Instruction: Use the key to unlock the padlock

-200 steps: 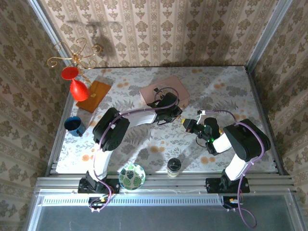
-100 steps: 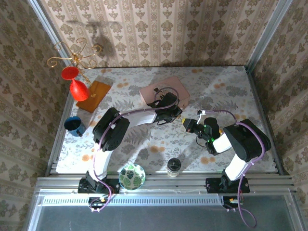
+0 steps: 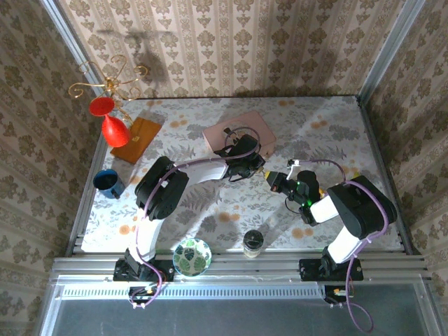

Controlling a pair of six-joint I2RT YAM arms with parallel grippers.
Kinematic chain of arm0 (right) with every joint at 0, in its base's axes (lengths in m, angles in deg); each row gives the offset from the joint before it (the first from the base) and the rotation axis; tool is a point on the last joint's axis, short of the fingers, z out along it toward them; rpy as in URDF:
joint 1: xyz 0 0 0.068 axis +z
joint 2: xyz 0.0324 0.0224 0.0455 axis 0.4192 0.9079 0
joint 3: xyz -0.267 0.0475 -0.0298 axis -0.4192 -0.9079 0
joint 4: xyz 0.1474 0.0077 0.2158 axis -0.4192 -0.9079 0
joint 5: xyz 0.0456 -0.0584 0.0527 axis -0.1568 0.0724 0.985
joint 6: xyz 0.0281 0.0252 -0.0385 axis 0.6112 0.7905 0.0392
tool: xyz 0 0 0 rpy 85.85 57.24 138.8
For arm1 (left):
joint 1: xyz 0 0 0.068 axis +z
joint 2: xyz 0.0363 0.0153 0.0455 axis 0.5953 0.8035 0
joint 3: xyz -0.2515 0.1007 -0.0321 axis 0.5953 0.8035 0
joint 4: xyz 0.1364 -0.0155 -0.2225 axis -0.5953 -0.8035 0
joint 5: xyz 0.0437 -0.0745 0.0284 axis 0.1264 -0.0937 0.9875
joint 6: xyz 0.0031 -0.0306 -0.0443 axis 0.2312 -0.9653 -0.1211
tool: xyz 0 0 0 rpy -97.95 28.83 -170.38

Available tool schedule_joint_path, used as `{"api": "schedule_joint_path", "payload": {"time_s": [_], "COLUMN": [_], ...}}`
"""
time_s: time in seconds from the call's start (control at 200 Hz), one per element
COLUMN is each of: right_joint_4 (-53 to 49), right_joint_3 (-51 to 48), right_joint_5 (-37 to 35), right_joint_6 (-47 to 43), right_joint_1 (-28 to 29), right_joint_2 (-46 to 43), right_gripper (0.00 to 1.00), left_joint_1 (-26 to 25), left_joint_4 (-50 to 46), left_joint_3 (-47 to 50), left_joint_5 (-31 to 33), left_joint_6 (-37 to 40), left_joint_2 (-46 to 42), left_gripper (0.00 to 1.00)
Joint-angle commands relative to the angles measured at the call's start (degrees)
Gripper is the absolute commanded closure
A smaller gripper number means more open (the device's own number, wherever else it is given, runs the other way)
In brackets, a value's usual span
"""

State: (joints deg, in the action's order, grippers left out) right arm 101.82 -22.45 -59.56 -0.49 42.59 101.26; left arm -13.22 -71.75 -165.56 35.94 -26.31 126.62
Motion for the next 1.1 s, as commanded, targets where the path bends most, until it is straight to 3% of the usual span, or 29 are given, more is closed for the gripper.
{"api": "schedule_joint_path", "payload": {"time_s": [0.0,1.097], "right_joint_4": [-0.12,-1.94], "right_joint_3": [0.73,1.8], "right_joint_5": [-1.41,-3.35], "right_joint_6": [-1.62,-1.99], "right_joint_1": [0.63,1.37], "right_joint_2": [-1.51,-1.89], "right_gripper": [1.0,1.0], "left_joint_1": [-0.4,-0.5], "left_joint_4": [4.58,4.91], "left_joint_3": [-1.64,-1.46], "left_joint_5": [-2.89,-2.89], "left_joint_6": [-1.35,-1.81], "left_joint_2": [0.25,0.16], "left_gripper": [1.0,1.0]}}
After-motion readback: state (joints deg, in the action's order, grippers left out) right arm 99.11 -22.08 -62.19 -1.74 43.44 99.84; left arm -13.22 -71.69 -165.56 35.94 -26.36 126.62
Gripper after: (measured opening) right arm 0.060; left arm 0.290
